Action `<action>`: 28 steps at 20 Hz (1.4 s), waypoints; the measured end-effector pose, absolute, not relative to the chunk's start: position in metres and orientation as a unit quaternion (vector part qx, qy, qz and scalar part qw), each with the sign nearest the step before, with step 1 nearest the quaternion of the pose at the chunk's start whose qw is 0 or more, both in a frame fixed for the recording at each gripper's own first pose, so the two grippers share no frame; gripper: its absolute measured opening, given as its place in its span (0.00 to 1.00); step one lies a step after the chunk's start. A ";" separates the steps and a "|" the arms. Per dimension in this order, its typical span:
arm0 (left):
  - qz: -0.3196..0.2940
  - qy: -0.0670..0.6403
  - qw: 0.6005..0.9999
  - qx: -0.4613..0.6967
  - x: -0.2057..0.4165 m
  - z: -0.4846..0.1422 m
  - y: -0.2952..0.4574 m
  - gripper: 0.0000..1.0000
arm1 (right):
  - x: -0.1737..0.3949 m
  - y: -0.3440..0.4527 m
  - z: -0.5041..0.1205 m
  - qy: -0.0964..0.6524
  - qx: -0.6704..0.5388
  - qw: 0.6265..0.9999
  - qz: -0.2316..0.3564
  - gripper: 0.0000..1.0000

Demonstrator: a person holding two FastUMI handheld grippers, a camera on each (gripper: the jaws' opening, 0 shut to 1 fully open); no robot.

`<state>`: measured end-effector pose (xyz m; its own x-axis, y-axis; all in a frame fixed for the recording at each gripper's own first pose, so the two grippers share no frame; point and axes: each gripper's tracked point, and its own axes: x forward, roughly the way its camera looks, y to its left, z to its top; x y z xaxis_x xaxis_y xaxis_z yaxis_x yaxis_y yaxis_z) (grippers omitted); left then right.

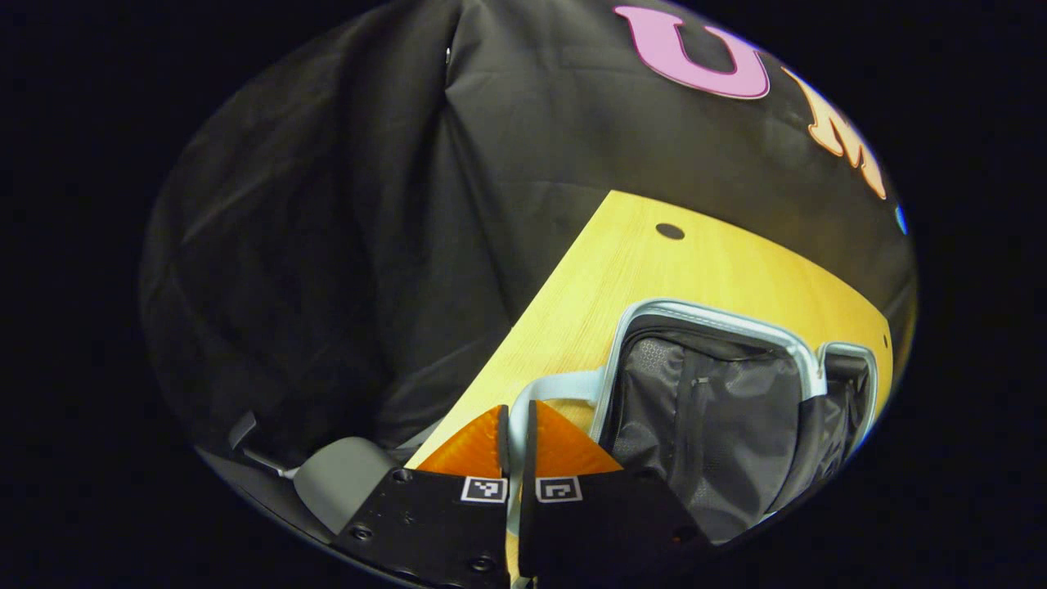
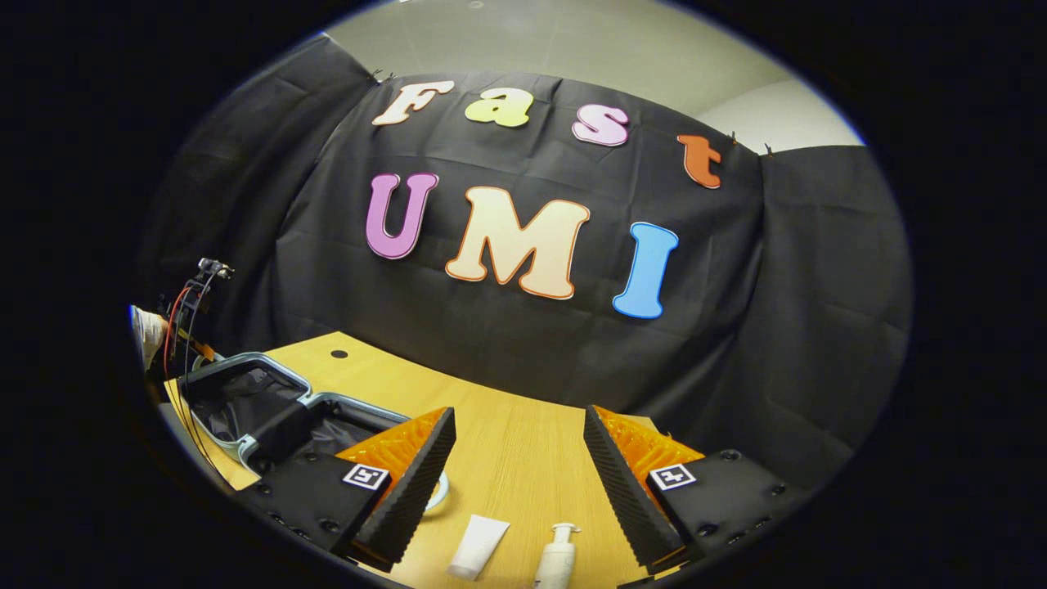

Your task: First open the suitcase, pack the skin care products into it, and then close the suitcase.

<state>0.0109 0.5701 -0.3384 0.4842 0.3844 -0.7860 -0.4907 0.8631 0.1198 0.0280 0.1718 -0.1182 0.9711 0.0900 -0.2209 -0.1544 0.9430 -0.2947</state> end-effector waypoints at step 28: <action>0.009 0.259 0.965 -0.039 0.040 -0.106 0.103 0.94 | 0.012 0.020 -0.254 0.305 -0.031 0.948 0.086 1.00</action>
